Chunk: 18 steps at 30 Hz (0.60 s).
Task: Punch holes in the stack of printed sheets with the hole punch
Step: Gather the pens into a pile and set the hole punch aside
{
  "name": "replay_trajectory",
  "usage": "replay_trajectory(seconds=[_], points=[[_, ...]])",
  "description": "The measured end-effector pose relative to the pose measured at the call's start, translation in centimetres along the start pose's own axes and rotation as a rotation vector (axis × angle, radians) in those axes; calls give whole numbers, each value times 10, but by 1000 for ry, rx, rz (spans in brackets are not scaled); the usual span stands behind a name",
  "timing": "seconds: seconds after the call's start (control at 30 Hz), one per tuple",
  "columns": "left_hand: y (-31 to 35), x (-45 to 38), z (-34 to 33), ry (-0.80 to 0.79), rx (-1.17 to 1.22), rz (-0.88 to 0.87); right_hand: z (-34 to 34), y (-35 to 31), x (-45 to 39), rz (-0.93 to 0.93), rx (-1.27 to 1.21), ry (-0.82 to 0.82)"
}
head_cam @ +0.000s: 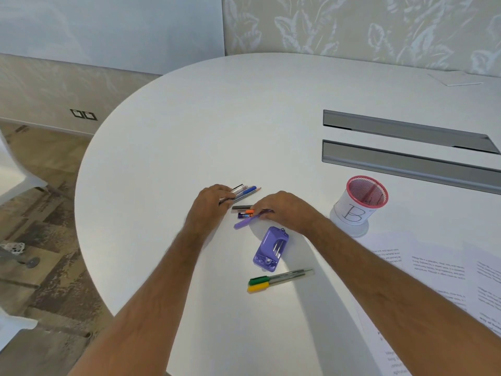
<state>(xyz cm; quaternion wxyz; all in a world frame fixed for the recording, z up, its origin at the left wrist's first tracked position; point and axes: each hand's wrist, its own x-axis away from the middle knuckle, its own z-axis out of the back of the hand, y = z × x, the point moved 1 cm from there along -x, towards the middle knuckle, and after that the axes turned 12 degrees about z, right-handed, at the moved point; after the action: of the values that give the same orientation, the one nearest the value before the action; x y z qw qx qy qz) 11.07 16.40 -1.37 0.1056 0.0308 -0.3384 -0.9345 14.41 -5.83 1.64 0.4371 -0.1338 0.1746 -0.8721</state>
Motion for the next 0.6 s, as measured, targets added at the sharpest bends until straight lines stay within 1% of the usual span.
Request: replay_trajectory(seconds=[0.2,0.3,0.43,0.47,0.53,0.57,0.6], points=[[0,-14,7,-134,45,9,-2,-13,-18,110,9,-25],[-2,-13,8,-159,60,-10,-6,-17,-23,159,-4,13],[-10,-9,9,-159,95,-19,-4,-22,-28,212,-20,9],[-12,-8,10,-155,91,-18,-3,-23,-30,239,11,-5],[-14,-6,8,-155,85,-11,-1,-27,-30,262,149,-47],[-15,-5,8,-154,83,-6,0,-27,-28,255,208,-47],[-15,-3,8,-149,83,-3,2,-25,-26,234,208,-18]])
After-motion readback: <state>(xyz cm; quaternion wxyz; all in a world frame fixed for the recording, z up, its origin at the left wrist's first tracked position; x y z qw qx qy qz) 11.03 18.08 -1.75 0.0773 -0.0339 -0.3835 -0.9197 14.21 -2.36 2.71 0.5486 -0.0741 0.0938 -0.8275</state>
